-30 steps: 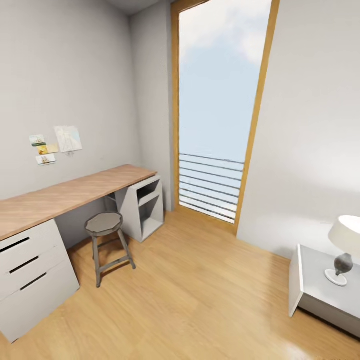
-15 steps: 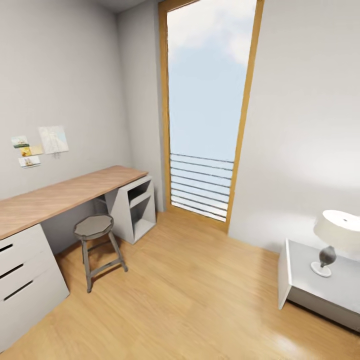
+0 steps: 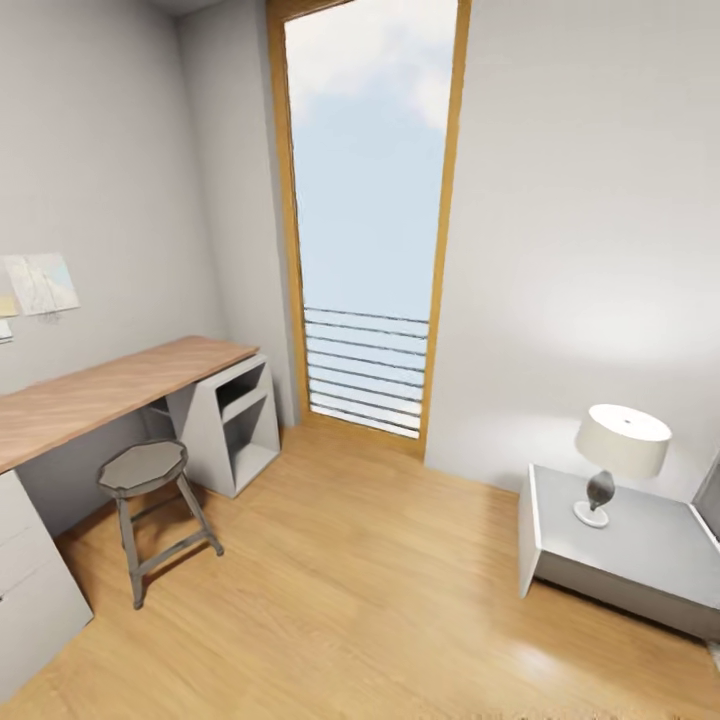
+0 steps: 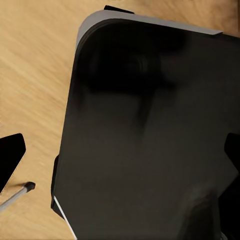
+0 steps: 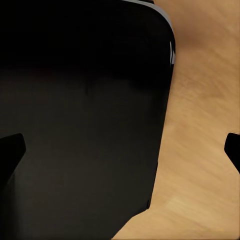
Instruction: Attach the digital camera to the camera tripod in the bedroom.
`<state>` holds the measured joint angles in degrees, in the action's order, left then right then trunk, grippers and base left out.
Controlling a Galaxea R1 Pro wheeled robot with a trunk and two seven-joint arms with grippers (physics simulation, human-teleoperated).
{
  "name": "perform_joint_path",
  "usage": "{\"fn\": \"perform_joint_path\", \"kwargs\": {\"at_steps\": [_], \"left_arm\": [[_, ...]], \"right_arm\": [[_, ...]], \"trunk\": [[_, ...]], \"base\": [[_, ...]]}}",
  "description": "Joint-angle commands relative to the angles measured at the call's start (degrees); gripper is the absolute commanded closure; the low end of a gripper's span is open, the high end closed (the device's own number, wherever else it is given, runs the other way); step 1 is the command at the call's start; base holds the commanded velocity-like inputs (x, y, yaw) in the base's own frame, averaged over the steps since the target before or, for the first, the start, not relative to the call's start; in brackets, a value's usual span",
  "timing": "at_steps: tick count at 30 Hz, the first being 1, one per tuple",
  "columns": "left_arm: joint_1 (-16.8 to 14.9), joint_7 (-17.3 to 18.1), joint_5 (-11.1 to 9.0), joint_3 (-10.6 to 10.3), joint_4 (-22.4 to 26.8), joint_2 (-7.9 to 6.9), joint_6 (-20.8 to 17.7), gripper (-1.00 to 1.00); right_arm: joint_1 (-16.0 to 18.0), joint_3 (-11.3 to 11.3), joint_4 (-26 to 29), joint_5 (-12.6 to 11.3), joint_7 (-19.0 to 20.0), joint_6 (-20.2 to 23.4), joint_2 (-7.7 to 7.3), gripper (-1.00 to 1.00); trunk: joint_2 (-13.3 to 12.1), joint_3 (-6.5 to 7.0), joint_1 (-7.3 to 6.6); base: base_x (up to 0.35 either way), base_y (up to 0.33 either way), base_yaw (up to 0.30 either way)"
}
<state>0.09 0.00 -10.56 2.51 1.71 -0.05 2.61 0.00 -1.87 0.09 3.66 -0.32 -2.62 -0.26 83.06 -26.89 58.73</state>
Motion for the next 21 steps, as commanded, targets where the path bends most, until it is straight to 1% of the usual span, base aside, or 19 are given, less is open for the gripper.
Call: {"fn": "perform_joint_path", "kwargs": {"at_steps": [1,11,15,21], "left_arm": [[0.01,0.0,-0.24,0.22,0.02,0.05,0.11,-1.0],[0.0,0.0,-0.24,0.28,0.02,0.13,0.11,-1.0],[0.0,0.0,-0.21,0.3,0.04,0.13,0.11,-1.0],[0.0,0.0,-0.22,0.3,0.05,0.13,0.11,-1.0]], "right_arm": [[0.0,-0.15,0.0,0.38,-0.02,-0.12,-0.01,-1.0],[0.0,-0.15,0.0,0.38,-0.01,-0.1,-0.09,-1.0],[0.0,-0.15,0.0,0.3,0.2,0.14,-0.11,-1.0],[0.0,-0.15,0.0,0.2,0.22,0.34,-0.23,-1.0]], "trunk": [[0.02,-0.04,0.0],[0.02,-0.04,0.0],[0.02,-0.04,0.0],[0.02,-0.04,0.0]], "base": [[0.0,0.0,-0.242],[-0.001,0.0,-0.228],[-0.089,0.064,-0.08],[-0.196,0.159,-0.022]]}}
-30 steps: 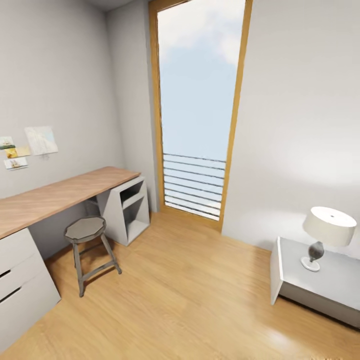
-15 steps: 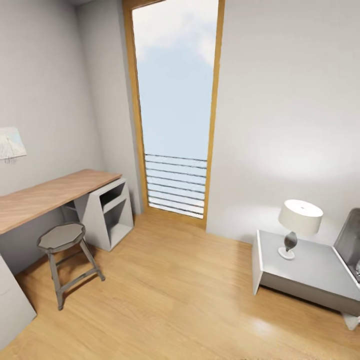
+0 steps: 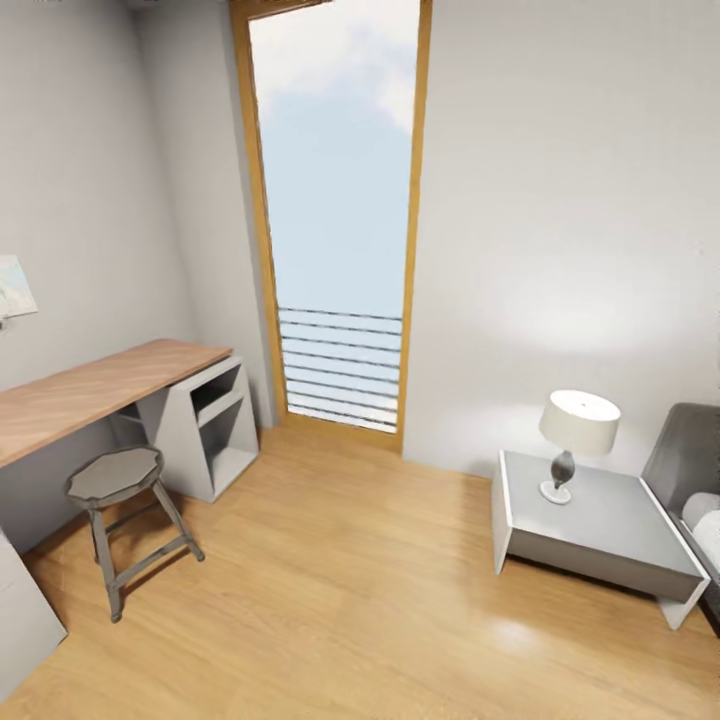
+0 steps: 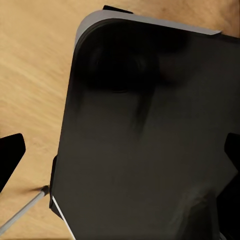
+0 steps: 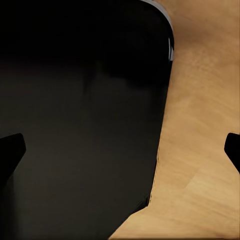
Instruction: Attach the digital camera to the camera tripod in the bedroom.
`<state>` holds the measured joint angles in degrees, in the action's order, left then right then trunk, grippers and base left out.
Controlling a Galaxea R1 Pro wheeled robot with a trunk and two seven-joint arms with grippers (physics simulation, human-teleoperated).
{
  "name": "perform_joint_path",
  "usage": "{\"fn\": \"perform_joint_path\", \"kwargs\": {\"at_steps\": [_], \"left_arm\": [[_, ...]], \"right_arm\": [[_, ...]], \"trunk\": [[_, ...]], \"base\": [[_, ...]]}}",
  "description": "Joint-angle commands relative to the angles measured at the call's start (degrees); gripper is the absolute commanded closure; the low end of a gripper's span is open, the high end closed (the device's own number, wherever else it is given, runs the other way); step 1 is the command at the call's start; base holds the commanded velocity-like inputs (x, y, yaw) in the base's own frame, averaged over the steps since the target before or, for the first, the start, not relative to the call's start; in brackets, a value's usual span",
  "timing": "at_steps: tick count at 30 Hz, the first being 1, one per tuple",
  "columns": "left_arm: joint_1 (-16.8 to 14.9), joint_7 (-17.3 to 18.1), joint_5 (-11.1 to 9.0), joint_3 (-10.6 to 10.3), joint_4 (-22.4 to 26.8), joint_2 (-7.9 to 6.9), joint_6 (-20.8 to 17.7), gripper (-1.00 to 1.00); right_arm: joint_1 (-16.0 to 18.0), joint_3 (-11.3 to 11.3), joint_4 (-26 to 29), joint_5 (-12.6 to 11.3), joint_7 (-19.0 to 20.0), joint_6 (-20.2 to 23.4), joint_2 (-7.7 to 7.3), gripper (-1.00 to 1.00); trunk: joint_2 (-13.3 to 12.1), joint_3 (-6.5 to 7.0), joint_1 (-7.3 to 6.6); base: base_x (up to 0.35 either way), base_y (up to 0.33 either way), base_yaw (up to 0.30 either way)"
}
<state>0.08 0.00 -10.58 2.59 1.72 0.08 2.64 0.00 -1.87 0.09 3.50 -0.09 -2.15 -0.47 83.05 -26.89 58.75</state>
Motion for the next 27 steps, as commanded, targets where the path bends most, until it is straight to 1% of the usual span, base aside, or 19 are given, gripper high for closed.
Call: {"fn": "perform_joint_path", "kwargs": {"at_steps": [1,17,22,27], "left_arm": [[0.01,0.0,-0.22,0.23,0.04,0.01,0.09,-1.0],[0.01,0.0,-0.23,0.21,0.04,-0.06,0.09,-1.0],[0.01,-0.02,-0.23,0.22,0.04,-0.17,0.07,-1.0],[0.01,-0.15,-0.73,1.18,0.69,-0.67,-0.12,-1.0]], "right_arm": [[0.0,-0.15,0.0,0.32,-0.01,-0.09,-0.05,-1.0],[0.0,-0.15,0.01,0.44,0.21,-0.05,-0.08,-1.0],[0.0,0.03,0.0,0.24,-0.25,-0.44,-0.07,-1.0],[0.0,-0.01,0.03,0.27,-0.26,-0.58,0.02,-1.0]], "trunk": [[0.03,-0.04,-0.02],[0.03,-0.04,-0.02],[0.03,-0.04,-0.02],[0.03,-0.04,-0.02]], "base": [[-0.117,0.096,-0.005],[-0.02,0.017,-0.001],[0.0,0.0,0.0],[0.0,0.0,0.0]]}}
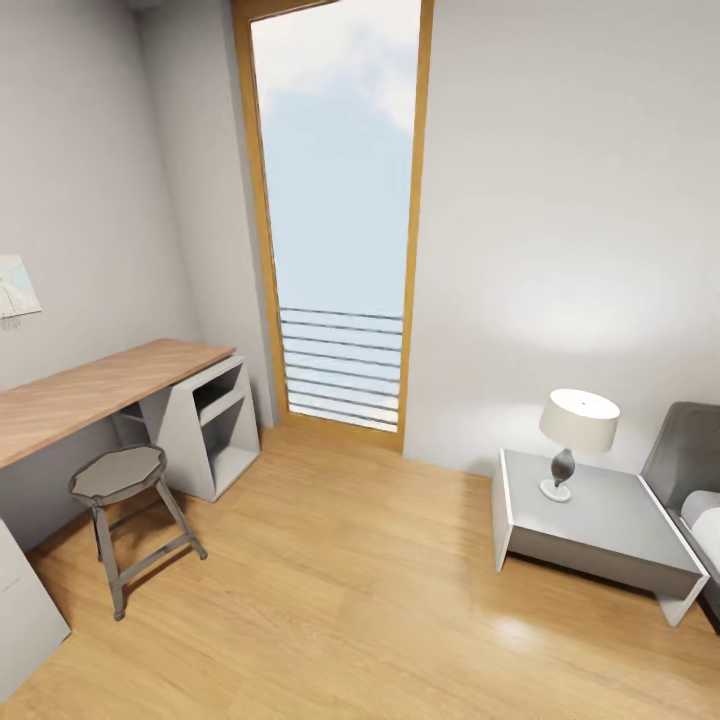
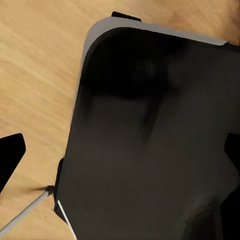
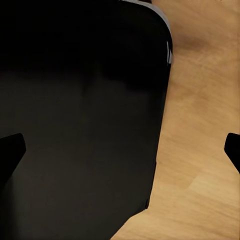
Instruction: Attach the digital camera to the camera tripod in the bedroom.
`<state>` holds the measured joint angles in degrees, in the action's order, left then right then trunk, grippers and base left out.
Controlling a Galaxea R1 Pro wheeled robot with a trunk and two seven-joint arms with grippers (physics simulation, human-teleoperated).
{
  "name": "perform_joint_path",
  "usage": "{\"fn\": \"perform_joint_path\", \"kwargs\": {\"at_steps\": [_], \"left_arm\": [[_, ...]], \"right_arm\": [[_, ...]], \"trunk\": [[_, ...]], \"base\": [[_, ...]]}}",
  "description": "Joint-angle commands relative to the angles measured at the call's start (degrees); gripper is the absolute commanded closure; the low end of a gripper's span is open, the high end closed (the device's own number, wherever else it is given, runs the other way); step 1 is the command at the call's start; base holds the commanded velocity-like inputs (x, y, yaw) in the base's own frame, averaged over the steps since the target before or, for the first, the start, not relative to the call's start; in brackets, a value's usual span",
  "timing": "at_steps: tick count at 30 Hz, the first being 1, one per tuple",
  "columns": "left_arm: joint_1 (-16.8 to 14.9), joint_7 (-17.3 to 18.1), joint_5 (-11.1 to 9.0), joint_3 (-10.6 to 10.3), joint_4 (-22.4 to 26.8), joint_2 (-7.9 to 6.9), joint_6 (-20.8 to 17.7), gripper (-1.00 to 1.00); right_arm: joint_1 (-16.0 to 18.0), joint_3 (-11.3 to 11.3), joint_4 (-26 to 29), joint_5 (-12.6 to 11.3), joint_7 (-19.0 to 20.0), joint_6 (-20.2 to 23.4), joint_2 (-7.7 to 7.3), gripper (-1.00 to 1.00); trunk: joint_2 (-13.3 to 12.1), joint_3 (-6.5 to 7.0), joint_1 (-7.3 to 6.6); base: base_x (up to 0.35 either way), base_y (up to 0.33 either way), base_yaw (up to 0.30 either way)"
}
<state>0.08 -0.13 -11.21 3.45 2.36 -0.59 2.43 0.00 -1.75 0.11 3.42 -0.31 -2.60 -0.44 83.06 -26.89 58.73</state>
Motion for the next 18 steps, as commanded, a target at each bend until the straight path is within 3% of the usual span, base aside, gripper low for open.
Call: {"fn": "perform_joint_path", "kwargs": {"at_steps": [1,2,5,6,9,10,11,12,15,18], "left_arm": [[0.01,-0.07,-0.42,0.62,0.64,-0.23,-0.07,-1.0],[0.01,-0.54,-2.25,1.42,5.47,-1.17,-1.87,-1.0],[-0.02,-0.9,-3.68,1.71,13.39,-2.06,-8.34,-1.0],[-0.1,-1.1,-4.12,1.83,21.23,-2.93,-16.65,-1.0],[-0.18,-1.3,-4.29,1.87,30.06,-3.75,-26.34,-1.0],[-0.31,-1.48,-4.31,1.88,35.51,-4.26,-32.5,-1.0],[-1.64,-2.04,-4.33,1.9,42.55,-4.94,-40.5,-1.0],[-3.66,-2.66,-4.33,1.93,45.88,-5.37,-44.28,-1.0],[-8.16,-3.86,-4.49,1.97,48.8,-5.74,-47.86,-1.0],[-13.71,-5.31,-4.75,1.98,49.72,-5.75,-49.75,-1.0]], "right_arm": [[0.0,-0.15,0.02,0.39,-0.03,-0.16,0.03,-1.0],[0.0,-0.07,0.06,0.52,0.22,-0.13,-0.05,-1.0],[0.03,-0.05,0.96,0.73,0.51,0.53,-0.13,-1.0],[0.43,-0.07,3.88,0.79,0.71,2.02,-0.36,-1.0],[1.88,-0.07,9.04,0.61,0.81,5.93,-1.16,-1.0],[3.31,-0.01,13.17,0.5,0.87,10.26,-1.96,-1.0],[5.96,0.21,19.8,0.19,0.88,18.93,-3.32,-1.0],[8.19,0.4,24.17,0.01,0.83,24.75,-4.07,-1.0],[12.32,0.63,29.69,-0.4,0.81,31.44,-4.74,-1.0],[17.11,0.75,33.13,-0.93,0.8,35.06,-5.09,-1.0]], "trunk": [[0.02,-0.04,0.0],[0.02,-0.04,0.0],[0.02,-0.04,0.0],[0.02,-0.04,0.0],[0.02,-0.04,0.0],[0.02,-0.04,0.0],[0.02,-0.04,0.0],[0.02,-0.04,0.0],[0.02,-0.04,0.0],[0.02,-0.04,0.0]], "base": [[0.0,0.0,0.0],[0.0,0.0,0.0],[0.0,0.0,0.0],[0.0,0.0,0.0],[0.0,0.0,0.0],[0.0,0.0,0.0],[0.0,0.0,0.0],[0.0,0.0,0.0],[0.0,0.0,0.0],[0.0,0.0,0.0]]}}
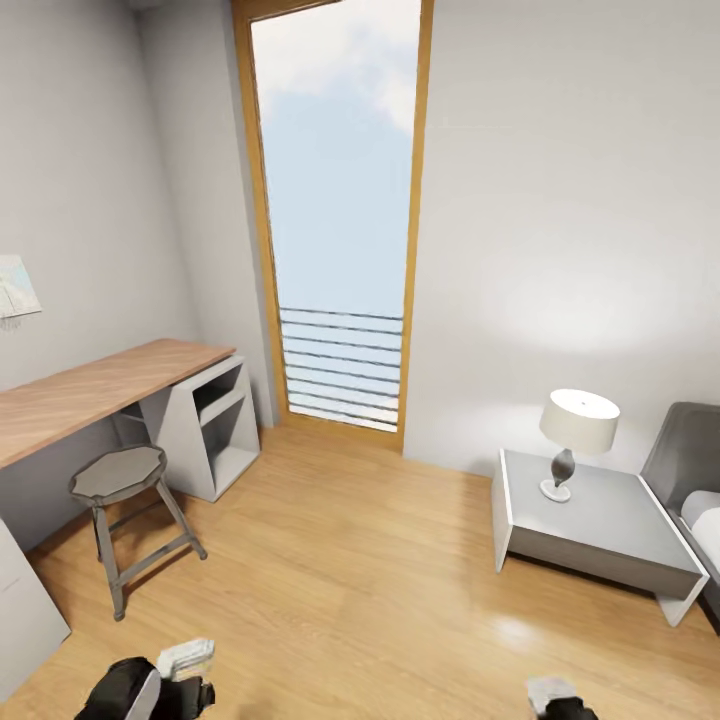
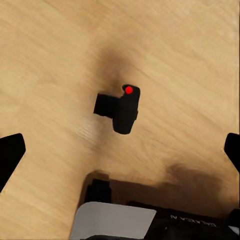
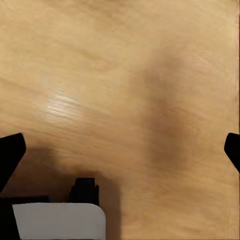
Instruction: Attach the digital camera to the camera tripod in the bedroom.
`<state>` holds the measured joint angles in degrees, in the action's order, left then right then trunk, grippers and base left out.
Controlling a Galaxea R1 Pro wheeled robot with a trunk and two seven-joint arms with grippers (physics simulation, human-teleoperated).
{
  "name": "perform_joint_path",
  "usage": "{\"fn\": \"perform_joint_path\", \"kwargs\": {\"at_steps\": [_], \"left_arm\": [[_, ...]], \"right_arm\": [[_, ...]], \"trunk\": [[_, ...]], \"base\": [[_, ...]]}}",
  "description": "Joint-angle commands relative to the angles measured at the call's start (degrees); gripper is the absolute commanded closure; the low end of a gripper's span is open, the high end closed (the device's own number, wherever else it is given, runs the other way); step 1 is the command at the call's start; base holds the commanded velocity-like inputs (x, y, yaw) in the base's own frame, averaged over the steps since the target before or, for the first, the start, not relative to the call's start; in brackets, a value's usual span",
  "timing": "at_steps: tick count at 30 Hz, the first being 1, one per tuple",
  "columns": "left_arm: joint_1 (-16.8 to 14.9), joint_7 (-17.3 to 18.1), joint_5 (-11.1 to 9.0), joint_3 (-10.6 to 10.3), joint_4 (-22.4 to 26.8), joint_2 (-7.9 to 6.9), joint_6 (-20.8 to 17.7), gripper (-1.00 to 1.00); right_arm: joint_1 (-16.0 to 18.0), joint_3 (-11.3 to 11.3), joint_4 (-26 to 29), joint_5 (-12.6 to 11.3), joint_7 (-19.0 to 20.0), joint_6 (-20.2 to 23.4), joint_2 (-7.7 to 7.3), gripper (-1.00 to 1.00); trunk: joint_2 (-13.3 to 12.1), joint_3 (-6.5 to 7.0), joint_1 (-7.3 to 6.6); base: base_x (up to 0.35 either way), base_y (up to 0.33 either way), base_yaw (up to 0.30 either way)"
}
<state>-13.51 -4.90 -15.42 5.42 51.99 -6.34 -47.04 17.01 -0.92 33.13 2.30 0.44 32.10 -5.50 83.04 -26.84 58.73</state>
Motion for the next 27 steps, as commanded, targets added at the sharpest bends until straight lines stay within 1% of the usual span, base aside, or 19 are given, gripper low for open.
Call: {"fn": "perform_joint_path", "kwargs": {"at_steps": [1,2,4,5,6,7,9,12,13,14,19,24,26,27], "left_arm": [[-2.11,-1.07,-0.64,0.03,-0.06,0.07,-0.68,-1.0],[-6.14,-2.14,-0.81,0.06,-1.11,0.34,-1.25,-1.0],[-10.23,-2.99,-0.96,0.08,-3.07,0.81,-1.55,-1.0],[-17.4,-3.81,-1.31,0.1,-8.21,2.39,-1.56,-1.0],[-20.11,-3.98,-1.52,0.11,-9.84,3.52,-1.32,-1.0],[-21.14,-4.1,-1.61,0.11,-10.17,4.21,-1.12,-1.0],[-22.62,-4.32,-1.7,0.11,-10.0,5.69,-0.71,-1.0],[-23.9,-4.57,-1.65,0.11,-8.37,7.83,-0.41,-1.0],[-24.39,-4.64,-1.73,0.03,-7.1,9.07,-0.3,-1.0],[-24.56,-4.67,-1.8,-0.02,-6.6,9.6,-0.22,-1.0],[-25.07,-4.74,-2.03,-0.18,-5.1,11.52,-0.1,-1.0],[-25.19,-4.76,-2.09,-0.32,-4.87,12.93,-0.03,-1.0],[-25.24,-4.78,-1.86,-0.45,-4.82,14.28,0.03,-1.0],[-25.24,-4.78,-1.83,-0.46,-4.81,14.4,0.03,-1.0]], "right_arm": [[1.81,-0.06,0.83,-0.01,0.06,1.18,-0.08,-1.0],[5.27,0.0,1.86,-0.4,0.07,2.45,-0.06,-1.0],[8.65,0.05,2.52,-0.83,0.08,3.33,0.0,-1.0],[13.85,0.43,3.22,-2.68,0.31,4.36,0.03,-1.0],[15.37,0.91,3.59,-4.35,0.86,4.96,-0.1,-1.0],[16.03,1.16,3.88,-5.35,1.26,5.51,-0.18,-1.0],[16.98,1.55,4.62,-7.56,2.38,7.45,-0.25,-1.0],[17.81,1.87,6.58,-10.65,4.53,11.58,-0.15,-1.0],[18.12,1.92,8.38,-12.11,5.76,14.17,-0.12,-1.0],[18.23,1.93,9.36,-12.62,6.21,15.23,-0.1,-1.0],[18.52,1.87,14.59,-14.15,7.56,18.77,-0.5,-1.0],[18.56,1.82,16.08,-14.68,8.18,19.55,-1.32,-1.0],[18.58,1.81,16.61,-15.25,8.52,19.83,-1.86,-1.0],[18.58,1.81,16.64,-15.32,8.56,19.85,-1.9,-1.0]], "trunk": [[0.04,-0.09,0.0],[0.04,-0.09,0.0],[0.04,-0.09,0.0],[0.04,-0.09,0.0],[0.04,-0.09,0.0],[0.04,-0.09,0.0],[0.04,-0.09,0.0],[0.04,-0.09,0.0],[0.04,-0.09,0.0],[0.04,-0.09,0.0],[0.04,-0.09,0.0],[0.04,-0.09,0.0],[0.04,-0.09,0.0],[0.04,-0.09,0.0]], "base": [[0.0,0.0,0.0],[0.0,0.0,0.0],[0.0,0.0,0.0],[0.0,0.0,0.0],[0.0,0.0,0.0],[0.0,0.0,0.0],[0.0,0.0,0.0],[0.0,0.0,0.0],[0.0,0.0,0.0],[0.0,0.0,0.0],[0.0,0.0,0.0],[0.0,0.0,0.0],[0.0,0.0,0.0],[0.0,0.0,0.0]]}}
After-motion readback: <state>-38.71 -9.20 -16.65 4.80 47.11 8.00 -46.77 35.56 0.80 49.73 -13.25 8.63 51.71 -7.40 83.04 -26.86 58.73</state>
